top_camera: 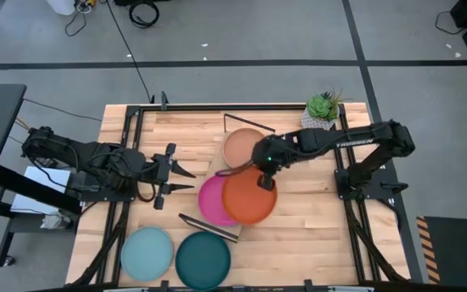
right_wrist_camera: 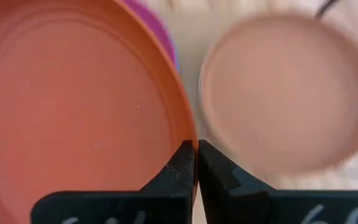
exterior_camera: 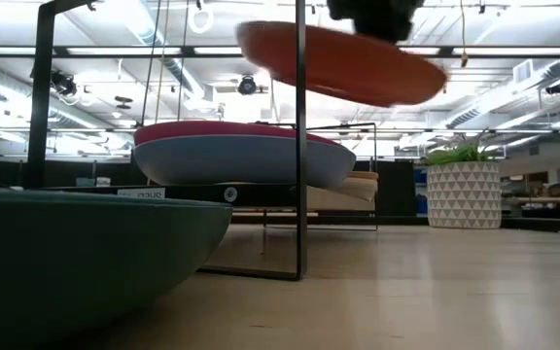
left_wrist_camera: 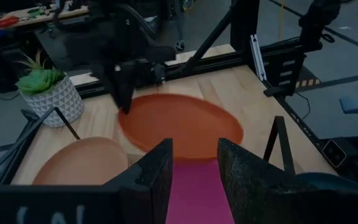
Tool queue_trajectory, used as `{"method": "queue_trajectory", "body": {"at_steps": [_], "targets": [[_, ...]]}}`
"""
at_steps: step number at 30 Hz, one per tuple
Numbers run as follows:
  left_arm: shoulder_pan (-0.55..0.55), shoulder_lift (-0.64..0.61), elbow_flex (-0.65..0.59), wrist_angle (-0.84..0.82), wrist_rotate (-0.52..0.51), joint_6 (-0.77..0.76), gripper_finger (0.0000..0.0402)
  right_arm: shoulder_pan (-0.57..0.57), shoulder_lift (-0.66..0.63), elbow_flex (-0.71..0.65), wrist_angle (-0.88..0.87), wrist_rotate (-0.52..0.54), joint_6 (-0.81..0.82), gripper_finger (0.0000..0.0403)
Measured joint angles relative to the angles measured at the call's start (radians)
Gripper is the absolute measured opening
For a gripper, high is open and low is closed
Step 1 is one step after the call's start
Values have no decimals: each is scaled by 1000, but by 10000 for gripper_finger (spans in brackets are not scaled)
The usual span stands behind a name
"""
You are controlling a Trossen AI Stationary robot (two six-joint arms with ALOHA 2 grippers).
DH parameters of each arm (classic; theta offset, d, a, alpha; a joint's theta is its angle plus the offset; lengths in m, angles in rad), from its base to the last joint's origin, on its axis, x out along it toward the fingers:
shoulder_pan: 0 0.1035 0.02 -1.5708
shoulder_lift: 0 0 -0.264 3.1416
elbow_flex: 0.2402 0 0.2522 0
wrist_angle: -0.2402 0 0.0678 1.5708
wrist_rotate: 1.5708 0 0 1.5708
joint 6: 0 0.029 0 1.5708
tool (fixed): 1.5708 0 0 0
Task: Place and stack plates onto a shelf
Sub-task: Stack the dark orange plate on top of the pink plate on the shelf
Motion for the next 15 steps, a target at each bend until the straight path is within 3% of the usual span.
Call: {"method": "queue_trajectory", "body": {"at_steps": [8,15], "targets": [[0,0,1,-12,0,-41,134,-50,36,1,209,-3,-168,15],[0,0,1,-10,0,-57,134,-85,153,0,317,-119,-204,15]]}}
